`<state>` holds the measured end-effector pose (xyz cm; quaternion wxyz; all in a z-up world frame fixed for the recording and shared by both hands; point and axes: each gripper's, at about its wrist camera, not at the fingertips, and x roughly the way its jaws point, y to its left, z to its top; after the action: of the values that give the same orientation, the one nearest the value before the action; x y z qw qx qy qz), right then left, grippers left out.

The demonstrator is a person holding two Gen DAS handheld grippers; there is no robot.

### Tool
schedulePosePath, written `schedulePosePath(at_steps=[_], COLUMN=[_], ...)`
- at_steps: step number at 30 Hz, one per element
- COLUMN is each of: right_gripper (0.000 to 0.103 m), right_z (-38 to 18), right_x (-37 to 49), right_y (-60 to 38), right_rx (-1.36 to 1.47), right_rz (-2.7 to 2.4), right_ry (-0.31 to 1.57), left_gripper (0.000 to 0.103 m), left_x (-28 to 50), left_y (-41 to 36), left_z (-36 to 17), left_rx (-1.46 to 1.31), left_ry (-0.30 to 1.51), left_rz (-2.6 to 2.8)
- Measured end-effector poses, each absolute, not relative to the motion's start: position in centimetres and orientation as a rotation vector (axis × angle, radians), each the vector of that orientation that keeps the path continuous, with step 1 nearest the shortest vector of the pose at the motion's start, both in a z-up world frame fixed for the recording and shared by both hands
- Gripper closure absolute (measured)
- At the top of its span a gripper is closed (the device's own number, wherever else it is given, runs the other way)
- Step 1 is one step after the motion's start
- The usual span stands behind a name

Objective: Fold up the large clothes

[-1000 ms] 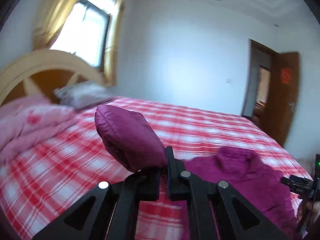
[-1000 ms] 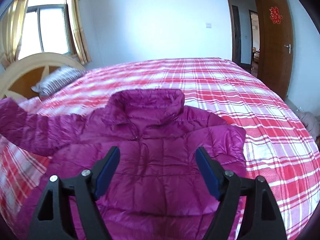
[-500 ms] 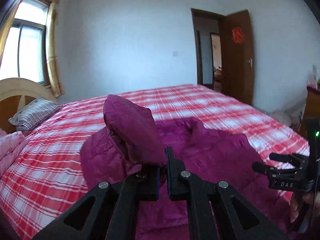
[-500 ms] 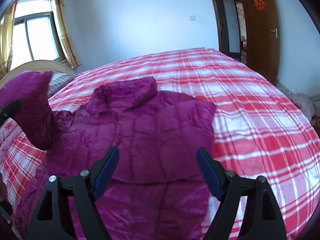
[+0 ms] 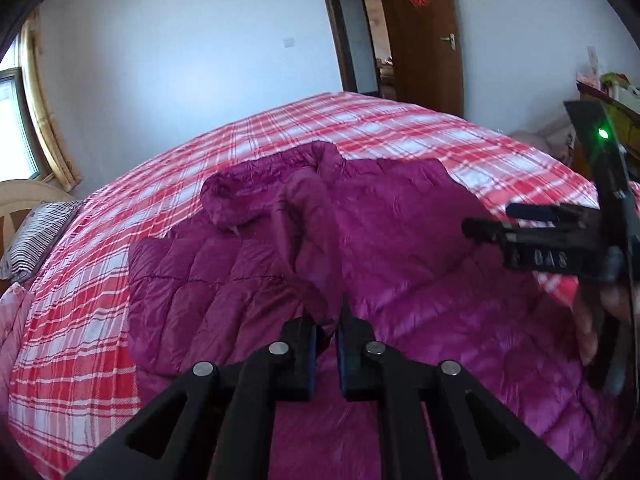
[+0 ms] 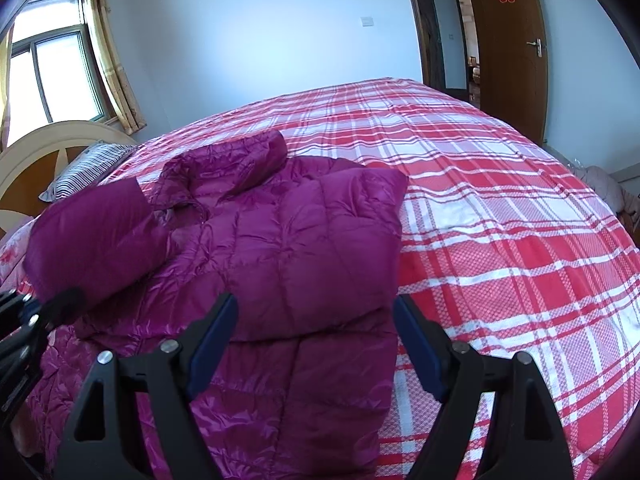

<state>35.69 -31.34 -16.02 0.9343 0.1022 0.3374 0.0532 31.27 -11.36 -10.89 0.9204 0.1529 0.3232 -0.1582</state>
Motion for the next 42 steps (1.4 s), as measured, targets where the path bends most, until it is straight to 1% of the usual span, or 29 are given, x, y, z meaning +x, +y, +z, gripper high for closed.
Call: schedulePosePath(at_steps=[1,2,3,4,6,10,13,16,19,21,23,24,25,26,29,33,35,36,37,38,40,42], right_gripper=[0.021,0.02,0.02,0.02,0.02,0.02,0.02,0.02,0.02,0.028,0.054,0.06,0.075,0.085,0.09,0.09,0.081,0.075,0.053,0.043,0.044,0.043], right_z=[-15.9,-15.7,-15.4,-15.2,-14.8,-14.2,-13.3,-12.9,-13.7,-15.1,-16.2,-16.7,-17.1,-17.2,-15.4,-11.9,-12.0,-13.0,-14.0,-14.7,-14.9,-13.9], right_x=[35.6,35.6,35.5,35.6,35.7,35.9,35.0,34.0,34.5,35.4,35.9,36.1,36.1,36.0,36.0,36.5,37.5,38.3,39.0,39.2,38.8,38.0], right_y=[-31.3,-31.3,-31.2,-31.2,-30.7,-29.0,-27.3,-26.4,-25.8,-24.9,-24.0,-23.2,-22.6,-22.2,-21.5,-22.0,-21.8,-21.5,-21.4,-21.5,-22.4,-23.3], right_rx=[0.205,0.203,0.201,0.202,0.213,0.224,0.181,0.174,0.238,0.291,0.312,0.313,0.303,0.291,0.201,0.094,0.03,0.007,-0.021,-0.054,-0.092,-0.046], right_rz=[0.108,0.107,0.104,0.102,0.101,0.123,0.166,0.229,0.308,0.35,0.382,0.409,0.421,0.426,0.391,0.308,0.281,0.28,0.26,0.218,0.103,-0.008], right_ry=[0.687,0.683,0.677,0.673,0.66,0.659,0.657,0.677,0.76,0.851,0.915,0.949,0.97,0.972,0.924,0.826,0.84,0.896,0.939,0.945,0.893,0.814], left_gripper=[0.079,0.051,0.035,0.014,0.013,0.013,0.013,0.013,0.013,0.013,0.013,0.013,0.013,0.013,0.013,0.013,0.013,0.013,0.013,0.013,0.013,0.013], left_x=[30.7,30.2,29.7,29.0,28.8,30.5,29.7,29.4,31.7,33.6,35.0,35.2,35.5,35.7,36.2,36.6,37.1,37.4,37.8,37.9,38.4,39.3], left_y=[-10.7,-10.0,-9.4,-8.7,-8.3,-9.0,-8.2,-5.8,-2.0,1.0,3.9,4.8,5.8,6.2,6.8,6.8,6.2,5.9,5.5,5.1,4.3,3.5], left_z=[-10.7,-10.6,-10.3,-10.0,-9.5,-8.1,-6.3,-5.2,-6.3,-7.4,-8.6,-9.0,-9.5,-10.0,-11.0,-11.8,-12.1,-12.1,-11.9,-11.7,-10.8,-10.1], left_rx=[0.32,0.328,0.339,0.34,0.323,0.229,0.212,0.247,0.26,0.215,0.144,0.123,0.098,0.084,0.079,0.079,0.087,0.091,0.097,0.104,0.122,0.123], left_ry=[0.673,0.669,0.644,0.605,0.534,0.58,0.526,0.481,0.529,0.587,0.639,0.653,0.672,0.684,0.703,0.716,0.732,0.737,0.74,0.736,0.705,0.684], left_rz=[-0.328,-0.323,-0.304,-0.282,-0.285,-0.302,-0.321,-0.287,-0.158,-0.06,0.002,0.018,0.034,0.039,0.058,0.049,0.044,0.042,0.037,0.03,0.012,0.002])
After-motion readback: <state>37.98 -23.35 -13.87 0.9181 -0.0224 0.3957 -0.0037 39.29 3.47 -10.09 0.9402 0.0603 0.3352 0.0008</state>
